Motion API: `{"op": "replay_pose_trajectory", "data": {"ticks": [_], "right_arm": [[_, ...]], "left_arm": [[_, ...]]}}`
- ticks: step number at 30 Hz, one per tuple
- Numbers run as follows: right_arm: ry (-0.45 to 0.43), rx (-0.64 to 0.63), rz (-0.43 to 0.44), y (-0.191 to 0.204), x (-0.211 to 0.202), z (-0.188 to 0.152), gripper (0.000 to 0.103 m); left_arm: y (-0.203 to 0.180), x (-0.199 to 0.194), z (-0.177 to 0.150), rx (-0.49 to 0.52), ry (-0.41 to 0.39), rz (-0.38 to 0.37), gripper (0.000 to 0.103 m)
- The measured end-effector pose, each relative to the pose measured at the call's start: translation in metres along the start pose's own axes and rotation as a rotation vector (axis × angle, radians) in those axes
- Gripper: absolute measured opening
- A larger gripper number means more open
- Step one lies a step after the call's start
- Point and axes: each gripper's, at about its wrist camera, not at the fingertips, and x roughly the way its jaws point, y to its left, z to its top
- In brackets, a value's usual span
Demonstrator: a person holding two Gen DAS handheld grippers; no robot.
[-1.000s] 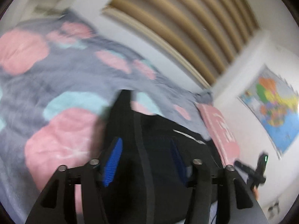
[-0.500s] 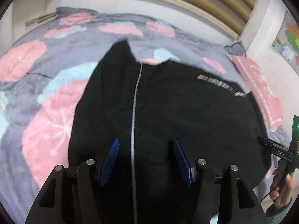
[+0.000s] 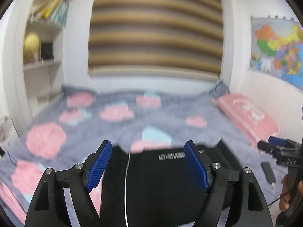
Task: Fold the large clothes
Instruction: 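Lay the folded jacket flat and open both grippers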
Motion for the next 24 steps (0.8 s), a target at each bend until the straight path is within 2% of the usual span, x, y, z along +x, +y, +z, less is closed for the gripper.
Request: {"op": "replay_pose_trajectory", "data": {"ticks": [4,9,17,20,24], "right_arm": [[-0.071,-0.025,-0.021,0.017,-0.035,0.008,0.103],[-0.069,-0.033,-0.022,0.027,-0.043,-0.001,0.103],[0.101,0.05,-0.035,0.008,0.017,-0.038,0.103],[0.172,0.078,-0.037,0.003,0.041,-0.052,0.103],[0.216,0.057,-0.049,0.007,0.056,-0.063,0.103]], "left_arm": [[-0.015,-0.033,0.017,0.034,-0.067,0.043,0.083],[-0.025,-0.037,-0.001,0.054,-0.055,0.078,0.083],[-0.024,-0.009,-0.05,0.061,0.035,0.142,0.083],[-0.022,0.004,-0.062,0.065,0.088,0.135,0.083],[-0.018,0.018,-0.075,0.043,0.144,0.12,0.083]]}}
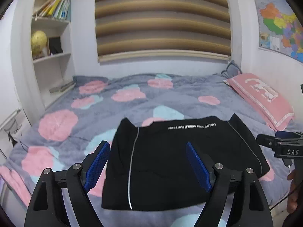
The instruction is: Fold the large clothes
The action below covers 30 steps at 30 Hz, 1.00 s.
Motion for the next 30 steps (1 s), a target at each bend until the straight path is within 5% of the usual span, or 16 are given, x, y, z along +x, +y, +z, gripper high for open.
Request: {"op": "replay_pose_trajectory", "data": {"ticks": [30], "right_arm": [[0.101,-0.069,-0.031,0.018,0.032,-0.021,0.103]], "left_arm": [[-0.008,0.012,-0.015,0.043,0.063,0.021,0.083]]}}
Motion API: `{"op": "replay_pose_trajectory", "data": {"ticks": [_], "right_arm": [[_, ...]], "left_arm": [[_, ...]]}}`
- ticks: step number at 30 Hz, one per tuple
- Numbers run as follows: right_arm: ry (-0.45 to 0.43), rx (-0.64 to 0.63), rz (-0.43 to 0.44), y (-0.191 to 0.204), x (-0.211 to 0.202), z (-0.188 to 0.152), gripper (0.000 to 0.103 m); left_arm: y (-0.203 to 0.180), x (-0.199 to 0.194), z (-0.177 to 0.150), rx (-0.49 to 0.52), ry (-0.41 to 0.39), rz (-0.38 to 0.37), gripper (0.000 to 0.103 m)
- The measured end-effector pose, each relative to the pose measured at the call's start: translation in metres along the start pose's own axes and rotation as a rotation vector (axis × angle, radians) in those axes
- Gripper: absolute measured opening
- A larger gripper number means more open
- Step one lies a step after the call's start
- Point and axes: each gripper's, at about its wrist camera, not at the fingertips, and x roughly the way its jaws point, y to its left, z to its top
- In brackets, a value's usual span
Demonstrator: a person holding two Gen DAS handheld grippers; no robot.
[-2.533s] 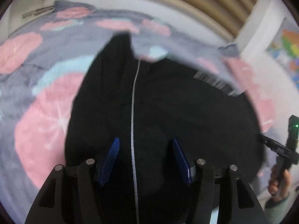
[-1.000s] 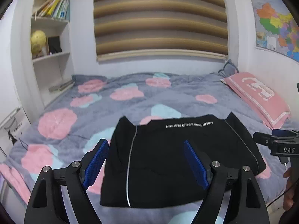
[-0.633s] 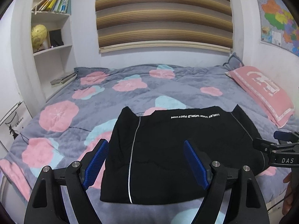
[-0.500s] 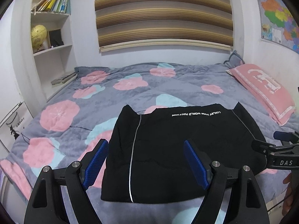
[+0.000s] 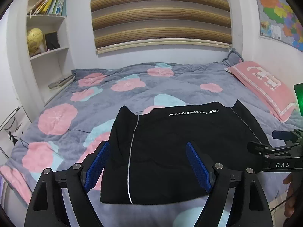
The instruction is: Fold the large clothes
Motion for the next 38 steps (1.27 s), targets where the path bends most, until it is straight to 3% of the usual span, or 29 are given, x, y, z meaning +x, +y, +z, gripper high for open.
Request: {"op": "replay_pose_trajectory", "data": {"ticks": [21,38], "right_arm": [[0.03,0.008,-0.001,-0.002,0.011,-0.003,0.103],[0.043,-0.012,-0.007,0.001,0.015,-0.005,0.103]], "left_arm": [[-0.002,0.006,0.0,0.01,0.014,-0.006,0.083],[0.016,0.007,-0.003,-0.059,-0.019,0.017,0.083]]}}
